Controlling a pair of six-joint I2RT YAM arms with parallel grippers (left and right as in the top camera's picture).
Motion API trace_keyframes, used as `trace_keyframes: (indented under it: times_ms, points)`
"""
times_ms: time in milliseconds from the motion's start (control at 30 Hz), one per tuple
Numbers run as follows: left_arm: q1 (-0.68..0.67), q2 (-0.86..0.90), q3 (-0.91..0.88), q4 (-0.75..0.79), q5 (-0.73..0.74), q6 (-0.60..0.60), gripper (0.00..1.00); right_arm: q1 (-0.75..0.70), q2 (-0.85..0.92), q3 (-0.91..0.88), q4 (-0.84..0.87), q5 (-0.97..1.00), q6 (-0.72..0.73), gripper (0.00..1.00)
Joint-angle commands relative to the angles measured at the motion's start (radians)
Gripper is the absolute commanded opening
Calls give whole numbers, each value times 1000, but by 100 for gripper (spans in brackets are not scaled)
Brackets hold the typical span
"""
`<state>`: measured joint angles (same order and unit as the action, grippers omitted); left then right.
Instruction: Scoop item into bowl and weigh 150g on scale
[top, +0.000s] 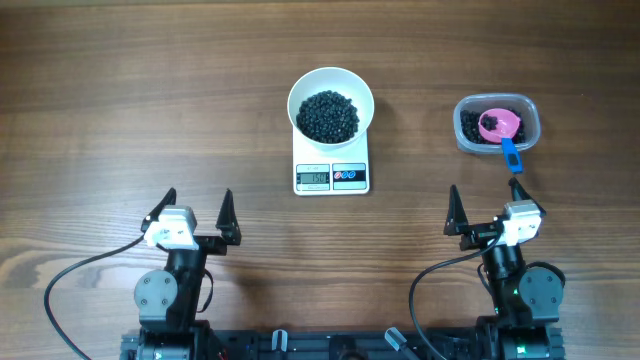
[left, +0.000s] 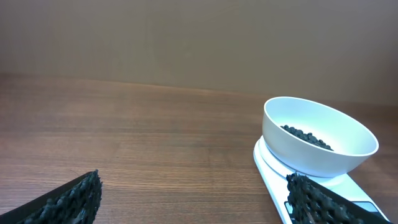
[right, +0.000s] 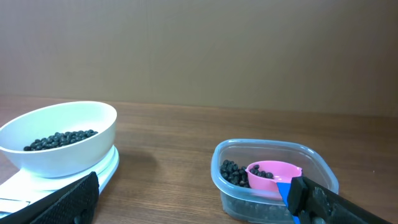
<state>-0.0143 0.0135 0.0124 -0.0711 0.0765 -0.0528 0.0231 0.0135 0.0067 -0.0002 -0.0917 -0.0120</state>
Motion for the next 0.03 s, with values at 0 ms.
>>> trace_keyframes:
  times_ms: [0]
  points:
    - [-7,-11,-6,-2,-6,20,100,4,-10,-2,2,13,16,100]
